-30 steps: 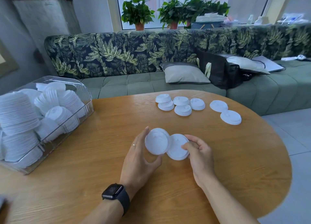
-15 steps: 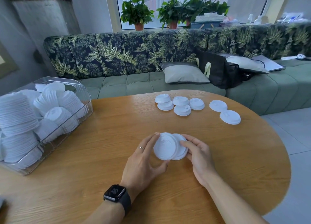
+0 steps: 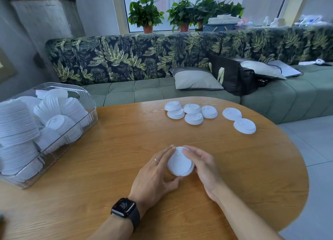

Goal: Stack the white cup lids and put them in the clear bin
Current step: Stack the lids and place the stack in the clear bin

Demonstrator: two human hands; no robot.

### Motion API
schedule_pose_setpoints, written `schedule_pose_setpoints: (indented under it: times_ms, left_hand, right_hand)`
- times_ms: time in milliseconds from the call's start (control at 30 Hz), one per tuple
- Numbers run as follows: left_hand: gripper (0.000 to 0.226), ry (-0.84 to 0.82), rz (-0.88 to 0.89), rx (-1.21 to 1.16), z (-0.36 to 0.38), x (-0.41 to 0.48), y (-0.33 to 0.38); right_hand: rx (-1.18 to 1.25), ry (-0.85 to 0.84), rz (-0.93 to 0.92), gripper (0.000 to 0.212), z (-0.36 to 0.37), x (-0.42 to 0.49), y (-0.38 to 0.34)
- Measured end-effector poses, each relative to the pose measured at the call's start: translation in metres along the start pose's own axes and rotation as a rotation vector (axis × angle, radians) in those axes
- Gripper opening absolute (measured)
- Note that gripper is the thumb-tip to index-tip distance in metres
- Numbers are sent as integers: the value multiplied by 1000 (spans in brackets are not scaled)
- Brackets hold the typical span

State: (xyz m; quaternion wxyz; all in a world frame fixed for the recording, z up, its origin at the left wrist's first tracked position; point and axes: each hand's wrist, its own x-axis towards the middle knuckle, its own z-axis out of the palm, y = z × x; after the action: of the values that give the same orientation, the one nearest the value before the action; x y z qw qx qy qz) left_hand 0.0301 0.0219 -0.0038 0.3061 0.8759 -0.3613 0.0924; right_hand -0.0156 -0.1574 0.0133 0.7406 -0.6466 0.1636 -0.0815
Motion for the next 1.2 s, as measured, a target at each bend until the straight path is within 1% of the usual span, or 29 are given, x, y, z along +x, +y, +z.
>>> schedule_pose_setpoints:
  times_ms: [200,400,833,1033,1133,1200]
  left_hand:
    - [83,-31,-13,37,1,1,-2]
    - [84,-63,-34,1,-2,1,1]
    - [82,-98,-22,-16,-3,3,3]
    - [85,-89,-74,14,-2,3,4]
    - [90,-92,-96,10,-2,5,0]
    - [86,-87,-117,-3,-1,12,-4]
  right_hand:
    - [-17,-30,-31,29,3,0,1]
    - [-45,-41,-15,29,2,1,0]
    - [-19,-9,-12,26,2,-1,-2]
    - [-27,44,-42,26,3,-2,1]
    - [-2,143,-65,25,1,0,4]
    - [36,224,-76,28,-2,6,6]
